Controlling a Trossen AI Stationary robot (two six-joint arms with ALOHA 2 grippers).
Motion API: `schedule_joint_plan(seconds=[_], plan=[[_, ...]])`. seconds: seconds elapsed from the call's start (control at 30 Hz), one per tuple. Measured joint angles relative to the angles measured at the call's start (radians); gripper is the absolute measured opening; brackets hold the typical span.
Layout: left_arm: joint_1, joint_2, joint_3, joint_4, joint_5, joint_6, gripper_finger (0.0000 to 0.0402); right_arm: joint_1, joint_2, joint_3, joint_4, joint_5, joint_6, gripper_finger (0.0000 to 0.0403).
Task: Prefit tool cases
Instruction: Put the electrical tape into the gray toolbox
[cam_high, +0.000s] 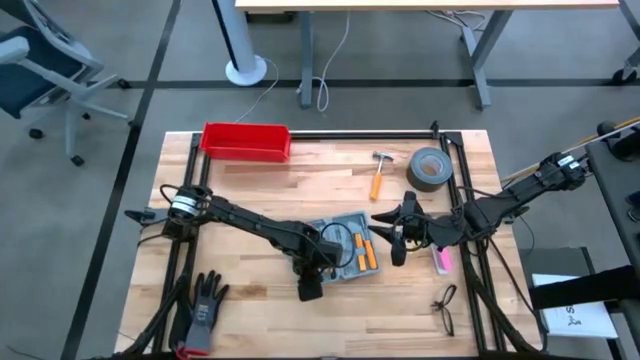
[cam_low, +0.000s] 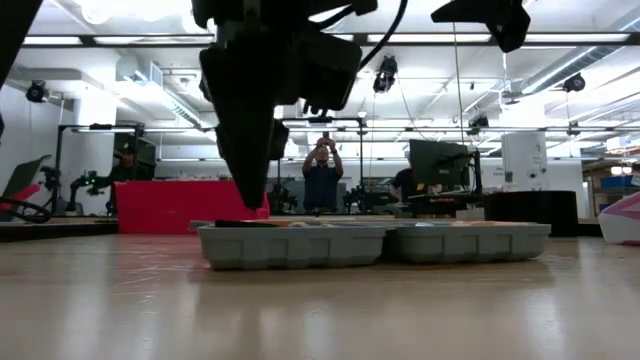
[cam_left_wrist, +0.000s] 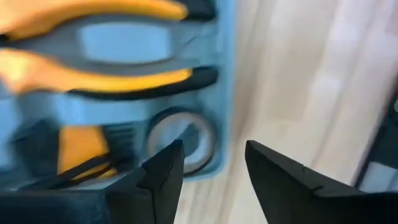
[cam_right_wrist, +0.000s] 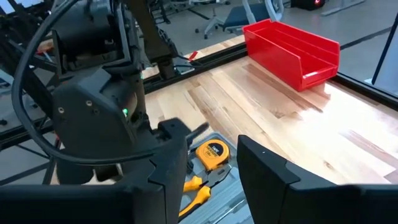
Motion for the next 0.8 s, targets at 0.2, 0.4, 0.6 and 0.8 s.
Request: schedule_joint_plan(seconds=[0.2, 0.4, 0.6, 0.8], plan=[[0.000, 0.000, 0.007, -0.073, -0.066, 0.044, 0.0173, 0.000, 0.000, 0.000, 0.000, 0.000, 0.000, 0.0131], [-0.004, 0.001, -0.014, -0.058, -0.124, 0.085, 0.0175, 0.000, 0.000, 0.000, 0.002, 0.000, 0.000, 0.0129], [-0.004, 0.002, -0.109, 0.096, -0.137, 0.086, 0.0187, 0.004, 0.000, 0.000, 0.002, 0.001, 0.000, 0.0118], [-0.004, -0.005, -0.129, 0.118, -0.137, 0.077, 0.0182, 0.004, 0.000, 0.000, 0.007, 0.001, 0.000, 0.0121]])
